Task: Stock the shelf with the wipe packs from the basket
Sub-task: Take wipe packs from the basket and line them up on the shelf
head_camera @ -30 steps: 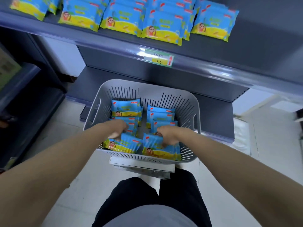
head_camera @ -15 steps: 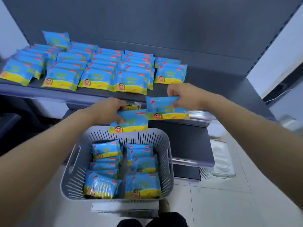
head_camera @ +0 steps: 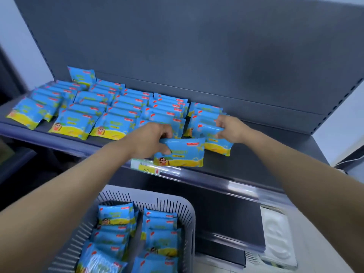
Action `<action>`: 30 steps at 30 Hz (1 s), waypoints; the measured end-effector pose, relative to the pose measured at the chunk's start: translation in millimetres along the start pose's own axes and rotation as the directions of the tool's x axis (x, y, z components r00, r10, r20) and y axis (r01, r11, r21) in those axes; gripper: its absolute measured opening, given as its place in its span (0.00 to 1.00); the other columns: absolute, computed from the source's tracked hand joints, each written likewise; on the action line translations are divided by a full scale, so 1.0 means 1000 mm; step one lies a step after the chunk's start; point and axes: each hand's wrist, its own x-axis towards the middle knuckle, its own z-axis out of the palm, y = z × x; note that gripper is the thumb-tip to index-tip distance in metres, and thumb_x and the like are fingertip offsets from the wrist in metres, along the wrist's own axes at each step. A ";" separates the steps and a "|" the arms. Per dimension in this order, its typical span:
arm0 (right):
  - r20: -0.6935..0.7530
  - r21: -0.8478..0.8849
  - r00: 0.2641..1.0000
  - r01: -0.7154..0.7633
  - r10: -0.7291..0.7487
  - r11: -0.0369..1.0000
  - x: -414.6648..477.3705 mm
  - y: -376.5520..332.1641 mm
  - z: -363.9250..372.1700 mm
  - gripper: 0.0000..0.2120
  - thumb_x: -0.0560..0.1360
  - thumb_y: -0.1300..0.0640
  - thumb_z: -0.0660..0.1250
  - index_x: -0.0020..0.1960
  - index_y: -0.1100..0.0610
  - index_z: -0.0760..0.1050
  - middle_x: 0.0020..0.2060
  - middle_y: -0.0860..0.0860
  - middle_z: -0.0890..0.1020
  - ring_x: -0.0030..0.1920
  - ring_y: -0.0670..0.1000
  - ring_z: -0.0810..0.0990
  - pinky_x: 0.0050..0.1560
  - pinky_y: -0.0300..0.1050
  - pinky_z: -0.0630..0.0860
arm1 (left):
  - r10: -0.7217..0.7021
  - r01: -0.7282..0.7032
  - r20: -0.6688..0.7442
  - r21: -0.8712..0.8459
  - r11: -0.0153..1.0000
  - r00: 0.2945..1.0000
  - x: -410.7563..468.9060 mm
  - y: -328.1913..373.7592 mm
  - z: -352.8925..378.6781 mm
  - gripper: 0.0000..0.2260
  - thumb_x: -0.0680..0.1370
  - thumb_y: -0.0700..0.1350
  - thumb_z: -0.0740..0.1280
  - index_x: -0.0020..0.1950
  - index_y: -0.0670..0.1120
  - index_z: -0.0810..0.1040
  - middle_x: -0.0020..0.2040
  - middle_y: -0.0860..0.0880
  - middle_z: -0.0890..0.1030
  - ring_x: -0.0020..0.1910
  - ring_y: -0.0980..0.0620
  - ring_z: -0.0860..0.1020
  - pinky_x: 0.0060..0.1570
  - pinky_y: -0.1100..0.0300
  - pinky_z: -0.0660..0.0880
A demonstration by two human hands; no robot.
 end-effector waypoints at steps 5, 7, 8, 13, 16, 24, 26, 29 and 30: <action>0.004 -0.141 1.000 0.012 -0.012 0.990 0.041 0.004 0.001 0.13 0.73 0.55 0.68 0.47 0.54 0.63 0.42 0.51 0.71 0.43 0.54 0.69 0.43 0.44 0.63 | -0.005 0.005 0.001 0.005 1.000 1.000 0.035 0.008 0.007 0.09 0.69 0.41 0.74 0.42 0.46 0.75 0.37 0.48 0.78 0.34 0.53 0.72 0.33 0.61 0.68; -0.003 -0.164 1.000 0.019 -0.020 0.986 0.055 0.008 0.001 0.11 0.74 0.54 0.67 0.46 0.55 0.64 0.40 0.50 0.70 0.43 0.53 0.68 0.44 0.45 0.61 | 0.001 -0.001 0.013 0.014 1.000 1.000 0.050 0.011 0.009 0.09 0.69 0.42 0.74 0.42 0.46 0.74 0.36 0.50 0.76 0.33 0.53 0.71 0.33 0.62 0.68; -0.008 -0.169 1.000 0.029 -0.030 0.985 0.061 0.009 0.000 0.11 0.73 0.54 0.67 0.46 0.55 0.64 0.40 0.50 0.70 0.45 0.52 0.67 0.44 0.45 0.61 | 0.002 -0.002 0.015 0.021 1.000 1.000 0.057 0.012 0.010 0.10 0.69 0.42 0.74 0.42 0.47 0.74 0.36 0.50 0.75 0.34 0.53 0.71 0.33 0.61 0.68; -0.069 -0.157 0.995 0.055 -0.067 0.986 0.074 0.018 -0.005 0.16 0.69 0.49 0.72 0.52 0.55 0.73 0.51 0.55 0.71 0.55 0.57 0.70 0.53 0.49 0.68 | -0.015 0.015 0.011 -0.003 1.000 1.000 0.090 0.017 0.026 0.10 0.69 0.41 0.74 0.40 0.47 0.72 0.35 0.54 0.73 0.34 0.59 0.72 0.32 0.66 0.68; -0.128 -0.099 0.991 0.035 -0.048 0.994 0.070 0.025 -0.007 0.17 0.72 0.51 0.70 0.59 0.54 0.73 0.55 0.56 0.72 0.59 0.58 0.70 0.58 0.50 0.68 | -0.008 0.007 0.018 0.055 0.998 1.000 0.109 0.019 0.038 0.11 0.69 0.42 0.74 0.42 0.48 0.72 0.38 0.52 0.76 0.37 0.56 0.75 0.37 0.65 0.71; -0.297 -0.066 0.952 0.063 -0.080 0.996 0.032 0.024 -0.016 0.14 0.75 0.57 0.65 0.59 0.57 0.74 0.59 0.54 0.72 0.61 0.56 0.68 0.62 0.51 0.67 | 0.070 -0.061 -0.007 0.409 0.911 0.998 0.143 0.022 0.056 0.16 0.74 0.46 0.68 0.60 0.43 0.72 0.57 0.43 0.75 0.57 0.44 0.72 0.55 0.52 0.69; -0.307 -0.087 0.947 0.073 -0.096 0.994 0.020 0.021 -0.014 0.15 0.75 0.57 0.65 0.60 0.57 0.74 0.60 0.53 0.72 0.61 0.56 0.68 0.61 0.50 0.67 | 0.085 -0.067 -0.020 0.445 0.893 0.996 0.145 0.020 0.060 0.18 0.75 0.47 0.67 0.61 0.43 0.71 0.59 0.43 0.74 0.60 0.45 0.70 0.59 0.52 0.67; -0.326 -0.120 0.938 0.082 -0.117 0.989 0.003 0.013 -0.011 0.16 0.75 0.56 0.65 0.62 0.56 0.73 0.60 0.52 0.72 0.62 0.55 0.67 0.60 0.50 0.66 | 0.121 -0.075 -0.066 0.479 0.875 0.990 0.141 0.021 0.063 0.21 0.75 0.48 0.67 0.65 0.44 0.68 0.61 0.44 0.72 0.62 0.45 0.67 0.62 0.54 0.63; -0.332 -0.135 0.935 0.085 -0.126 0.987 -0.002 0.010 -0.010 0.16 0.75 0.56 0.65 0.62 0.56 0.73 0.61 0.52 0.72 0.62 0.55 0.66 0.60 0.50 0.65 | 0.136 -0.078 -0.083 0.490 0.868 0.987 0.137 0.022 0.063 0.22 0.75 0.47 0.67 0.66 0.44 0.68 0.61 0.44 0.71 0.63 0.45 0.67 0.62 0.54 0.63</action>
